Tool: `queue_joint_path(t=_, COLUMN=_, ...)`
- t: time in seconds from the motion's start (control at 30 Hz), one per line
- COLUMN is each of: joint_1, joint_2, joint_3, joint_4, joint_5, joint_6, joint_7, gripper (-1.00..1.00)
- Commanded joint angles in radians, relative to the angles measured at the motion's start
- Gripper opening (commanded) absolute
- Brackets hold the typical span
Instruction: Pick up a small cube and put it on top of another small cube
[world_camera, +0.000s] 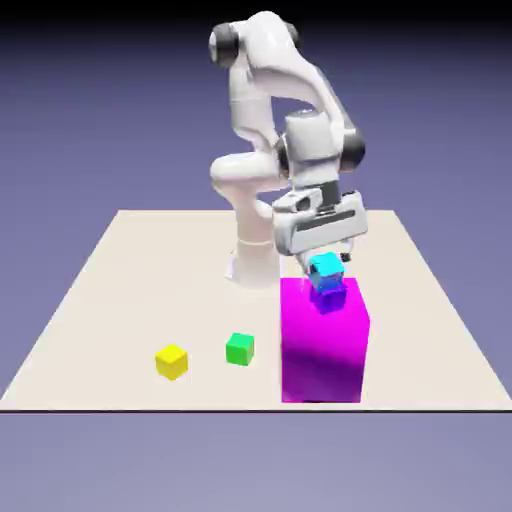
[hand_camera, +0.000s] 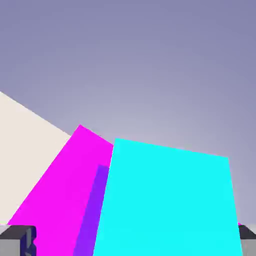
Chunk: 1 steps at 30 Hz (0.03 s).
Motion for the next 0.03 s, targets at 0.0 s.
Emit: queue_joint_path(t=0.0, joint_1=-0.001, joint_2=-0.011, joint_3=0.000, joint_4=0.004, joint_5=-0.003, joint_6=-0.015, joint_7=0.003, gripper=1.00)
